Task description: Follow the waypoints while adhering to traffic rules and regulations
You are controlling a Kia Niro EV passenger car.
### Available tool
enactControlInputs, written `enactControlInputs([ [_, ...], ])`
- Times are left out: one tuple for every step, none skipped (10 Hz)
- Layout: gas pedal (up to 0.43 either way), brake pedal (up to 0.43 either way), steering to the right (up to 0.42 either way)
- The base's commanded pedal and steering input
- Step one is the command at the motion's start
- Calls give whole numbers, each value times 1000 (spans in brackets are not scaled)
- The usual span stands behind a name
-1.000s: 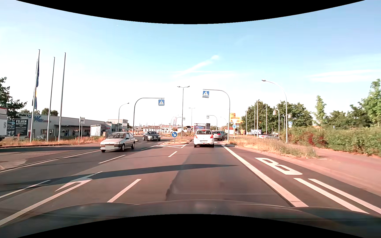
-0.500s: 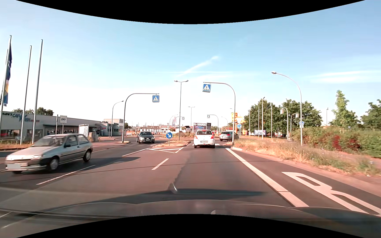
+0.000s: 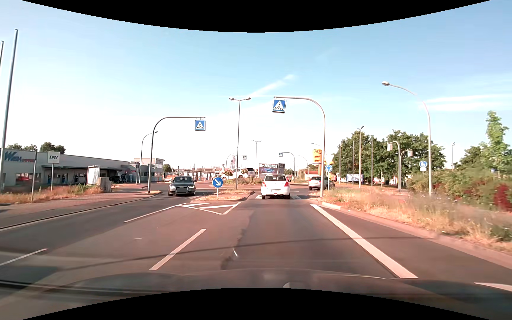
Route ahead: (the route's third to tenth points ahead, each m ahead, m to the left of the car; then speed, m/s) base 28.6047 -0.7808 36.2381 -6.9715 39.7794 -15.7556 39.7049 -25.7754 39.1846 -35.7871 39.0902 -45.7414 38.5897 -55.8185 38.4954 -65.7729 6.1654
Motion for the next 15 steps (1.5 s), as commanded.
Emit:
enactControlInputs([
  [0,195,-2],
  [0,189,-2],
  [0,128,-2],
  [0,24,-2],
  [0,0,-2],
  [0,0,-2],
  [0,0,-2],
  [0,0,-2],
  [0,0,-2],
  [0,0,-2],
  [0,0,-1],
  [0,0,-1],
  [0,0,0],
  [0,0,0],
  [0,0,0],
])
